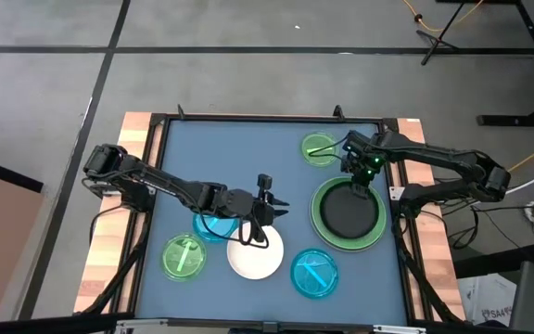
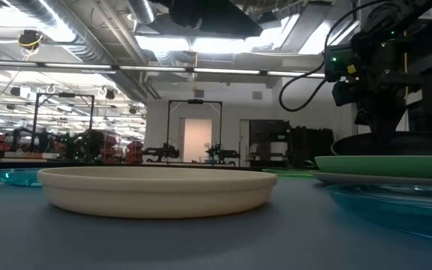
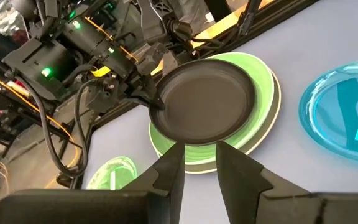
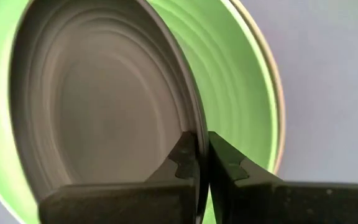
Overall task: Stack plastic plates
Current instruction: Stack the black plate on top of the light green plate, then stack the white plate on top of the black plate
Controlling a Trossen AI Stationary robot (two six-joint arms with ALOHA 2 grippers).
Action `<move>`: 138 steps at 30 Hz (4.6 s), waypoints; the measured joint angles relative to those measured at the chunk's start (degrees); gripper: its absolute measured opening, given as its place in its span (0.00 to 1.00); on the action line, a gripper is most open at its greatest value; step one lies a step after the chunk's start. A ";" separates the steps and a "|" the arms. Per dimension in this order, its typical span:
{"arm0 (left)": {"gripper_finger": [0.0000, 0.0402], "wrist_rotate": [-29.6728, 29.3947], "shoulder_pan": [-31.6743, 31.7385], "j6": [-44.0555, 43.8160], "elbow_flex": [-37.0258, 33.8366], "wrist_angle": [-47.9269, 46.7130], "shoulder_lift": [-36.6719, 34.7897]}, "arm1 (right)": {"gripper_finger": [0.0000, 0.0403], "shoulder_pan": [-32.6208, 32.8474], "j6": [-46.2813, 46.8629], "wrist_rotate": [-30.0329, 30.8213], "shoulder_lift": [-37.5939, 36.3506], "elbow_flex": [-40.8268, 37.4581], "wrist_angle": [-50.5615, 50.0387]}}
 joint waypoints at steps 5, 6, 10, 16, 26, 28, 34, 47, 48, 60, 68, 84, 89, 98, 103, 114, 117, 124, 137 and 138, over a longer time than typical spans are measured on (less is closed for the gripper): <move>0.21 0.01 0.00 -0.74 0.00 0.00 0.00 | 0.02 0.00 -0.02 1.55 0.00 0.00 0.27; 0.21 0.01 0.00 -0.74 0.00 0.00 0.00 | 0.02 0.00 -0.02 1.62 0.00 0.00 0.41; 0.21 0.01 0.00 -0.76 -0.02 0.00 0.00 | 0.02 0.00 -0.02 1.73 0.02 0.00 1.05; 0.21 -0.01 0.00 -0.89 -0.02 0.00 0.00 | 0.02 0.00 -0.02 1.77 0.02 -0.02 1.36; 0.21 0.03 0.76 -6.66 -0.02 -2.84 0.00 | 0.21 0.00 0.02 2.63 0.04 -0.04 1.48; 0.21 0.05 1.20 -8.75 -0.02 -4.13 0.00 | 0.24 0.00 0.03 2.42 0.04 -0.04 1.46; 0.21 0.03 2.02 -14.02 -0.02 -7.93 0.00 | 0.27 0.00 0.03 2.15 0.04 -0.04 1.44; 0.21 0.06 3.75 -34.66 -0.02 -19.60 0.00 | 0.27 0.00 0.07 1.77 0.04 -0.04 1.40; 0.21 0.06 3.92 -36.49 -0.02 -20.86 0.00 | 0.27 0.00 0.07 1.77 0.04 -0.04 1.42; 0.21 4.08 4.15 -49.57 -0.02 -30.38 0.00 | 0.27 0.00 0.07 1.77 0.04 -0.04 1.40; 0.21 7.35 3.29 -50.23 -0.05 -32.59 0.00 | 0.27 0.00 0.07 1.77 0.04 -0.04 1.40; 0.21 10.63 0.35 -54.92 -8.60 -30.34 0.00 | 0.27 0.00 0.07 1.77 0.04 -0.04 1.40; 0.21 10.72 0.15 -57.95 -11.37 -28.08 0.00 | 0.27 0.00 0.07 1.75 0.04 -0.04 1.40; 0.21 10.85 -0.56 -61.41 -14.24 -23.74 0.00 | 0.27 0.00 0.07 1.77 0.04 -0.02 1.40; 0.21 10.61 -1.42 -63.94 -15.26 -23.31 0.00 | 0.27 0.00 0.07 1.75 0.04 -0.02 1.40; 0.21 11.82 -2.05 -65.25 -18.11 -18.20 0.00 | 0.27 0.00 0.07 1.76 0.04 -0.02 1.40; 0.21 12.10 -2.08 -65.33 -18.98 -17.25 0.00 | 0.27 0.00 0.07 1.76 0.04 -0.02 1.40; 0.21 12.10 -2.05 -65.31 -19.32 -17.00 0.00 | 0.27 0.00 0.07 1.75 0.04 -0.02 1.40; 0.02 11.66 -2.01 -65.17 -19.32 -16.00 0.00 | 0.27 0.00 0.07 1.76 0.04 0.00 1.42; 0.01 11.66 -1.99 -65.12 -19.32 -15.31 0.00 | 0.27 0.00 0.07 1.75 0.04 0.04 1.42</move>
